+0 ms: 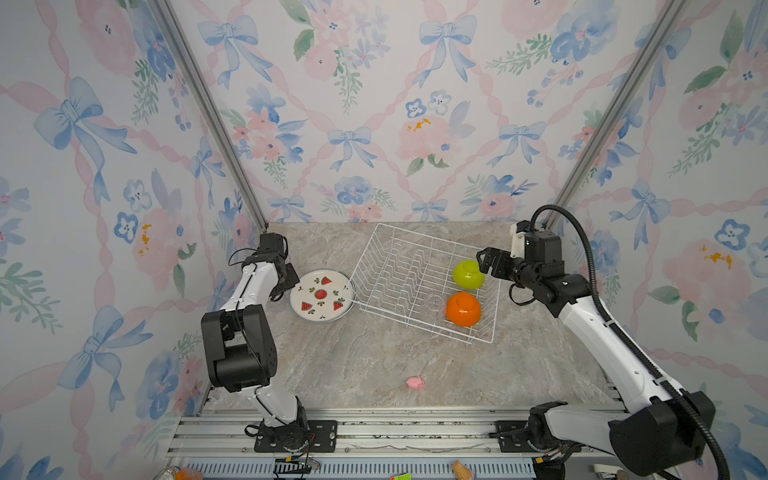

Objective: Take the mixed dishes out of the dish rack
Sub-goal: 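Lower the cup beside the first cup and open the left gripper, then grasp the clear cup beside the orange bowl with the right gripper while the left returns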

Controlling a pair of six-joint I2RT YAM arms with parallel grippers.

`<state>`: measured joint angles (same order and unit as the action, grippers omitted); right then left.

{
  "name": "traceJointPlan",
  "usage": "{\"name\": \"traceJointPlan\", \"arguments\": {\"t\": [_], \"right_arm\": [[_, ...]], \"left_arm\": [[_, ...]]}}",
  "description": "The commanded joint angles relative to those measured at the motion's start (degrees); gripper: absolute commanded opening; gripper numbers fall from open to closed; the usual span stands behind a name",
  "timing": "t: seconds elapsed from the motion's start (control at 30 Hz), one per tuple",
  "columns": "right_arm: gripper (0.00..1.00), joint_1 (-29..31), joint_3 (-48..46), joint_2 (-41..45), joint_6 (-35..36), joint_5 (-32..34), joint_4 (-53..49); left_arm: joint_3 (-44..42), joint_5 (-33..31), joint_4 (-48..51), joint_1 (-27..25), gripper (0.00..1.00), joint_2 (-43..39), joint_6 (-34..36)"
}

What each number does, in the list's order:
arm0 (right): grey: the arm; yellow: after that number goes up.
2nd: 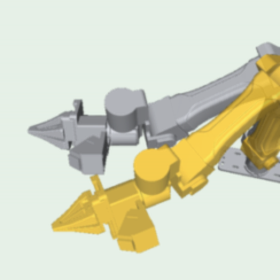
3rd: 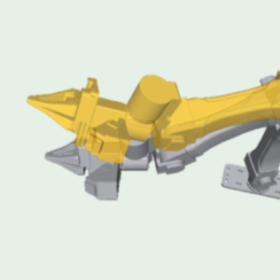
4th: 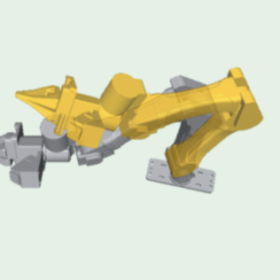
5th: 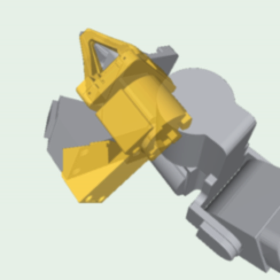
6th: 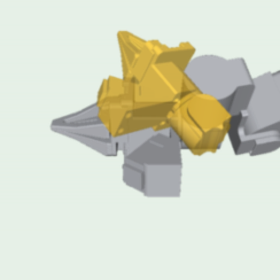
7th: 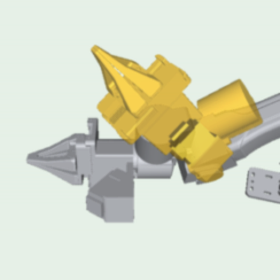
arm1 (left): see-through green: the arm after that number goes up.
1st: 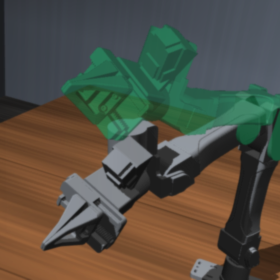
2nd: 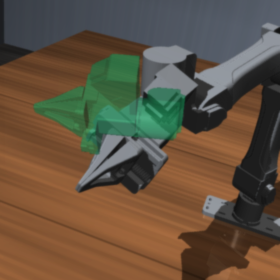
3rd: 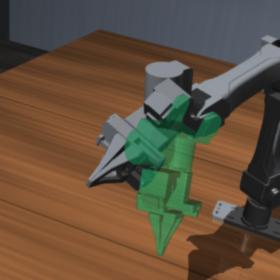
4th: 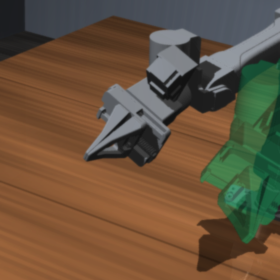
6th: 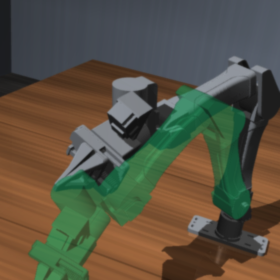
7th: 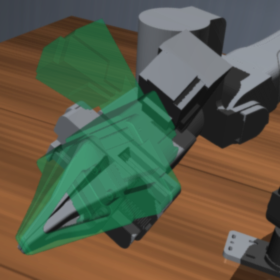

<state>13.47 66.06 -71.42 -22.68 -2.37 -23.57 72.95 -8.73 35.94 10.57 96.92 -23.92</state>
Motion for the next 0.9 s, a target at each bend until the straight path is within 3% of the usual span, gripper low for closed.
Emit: {"name": "traceJointPlan", "arguments": {"t": [0.0, 0.07, 0.17, 0.33, 0.43, 0.53, 0.87], "right_arm": [[0.97, -0.4, -0.3, 0.4, -0.4, -2.4, -1.4], [0.97, -0.1, -0.1, 0.2, -0.5, -3.6, -1.2], [0.97, 1.1, -0.1, 0.0, -0.8, -4.3, -1.4], [0.97, 5.0, -0.1, -1.1, -0.9, -5.3, -1.5], [0.97, 7.2, -0.3, -1.8, -1.7, -6.5, -1.4], [0.97, 9.7, -2.4, -0.4, -3.2, -9.2, 2.4], [0.97, 18.5, -1.2, 1.5, -5.2, -4.6, 1.3]], "left_arm": [[1.4, 0.6, 1.1, 0.5, 0.45, -2.5, 1.3], [1.5, 2.1, 1.2, 0.4, 0.61, -4.2, 1.8], [1.0, 4.9, 1.0, -0.1, 0.78, -7.9, 2.1], [-2.0, 0.9, -1.9, -5.5, 0.95, -16.6, 1.7], [-4.5, 0.2, -3.7, -8.3, 0.98, -21.2, -0.1], [-9.2, 3.4, -7.9, -10.0, 0.98, -26.4, -2.5], [-22.6, 15.2, -20.0, -10.9, 0.98, -37.9, -8.3]]}}
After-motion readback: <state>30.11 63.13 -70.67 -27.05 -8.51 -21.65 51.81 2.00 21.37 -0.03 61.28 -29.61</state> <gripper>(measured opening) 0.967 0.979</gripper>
